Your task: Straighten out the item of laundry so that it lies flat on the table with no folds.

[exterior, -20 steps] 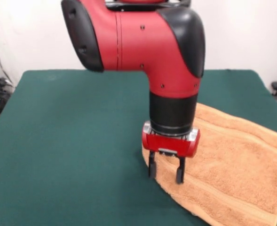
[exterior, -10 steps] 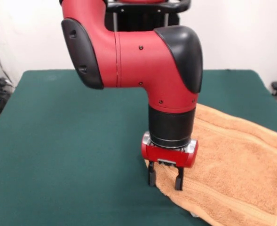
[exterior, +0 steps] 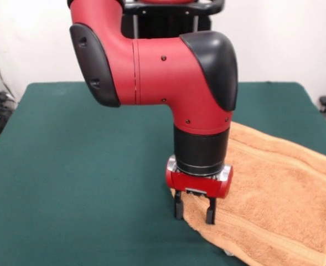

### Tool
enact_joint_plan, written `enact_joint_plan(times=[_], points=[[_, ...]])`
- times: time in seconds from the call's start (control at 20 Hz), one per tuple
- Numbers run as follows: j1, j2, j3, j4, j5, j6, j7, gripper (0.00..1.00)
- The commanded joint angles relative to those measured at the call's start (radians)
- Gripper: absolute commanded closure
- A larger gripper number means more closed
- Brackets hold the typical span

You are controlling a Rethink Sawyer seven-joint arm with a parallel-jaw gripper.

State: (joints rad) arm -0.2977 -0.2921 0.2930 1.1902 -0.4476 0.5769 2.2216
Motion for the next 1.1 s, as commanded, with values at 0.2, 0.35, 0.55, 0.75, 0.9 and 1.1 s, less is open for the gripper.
enact_joint_plan(times=[0.2,0.35,0.55,0.75,0.9,1.1], points=[[0.003,0.133,0.126,0.006,-0.08,-0.004,-0.262,0.0],[-0.003,0.134,0.131,0.007,-0.079,-0.007,-0.263,1.0],[-0.009,0.134,0.136,0.012,-0.08,-0.015,-0.257,1.0],[-0.004,0.133,0.133,-0.004,-0.076,0.018,-0.265,1.0],[-0.004,0.131,0.132,-0.002,-0.072,0.022,-0.26,1.0],[0.001,0.126,0.126,-0.005,-0.075,0.037,-0.266,1.0]])
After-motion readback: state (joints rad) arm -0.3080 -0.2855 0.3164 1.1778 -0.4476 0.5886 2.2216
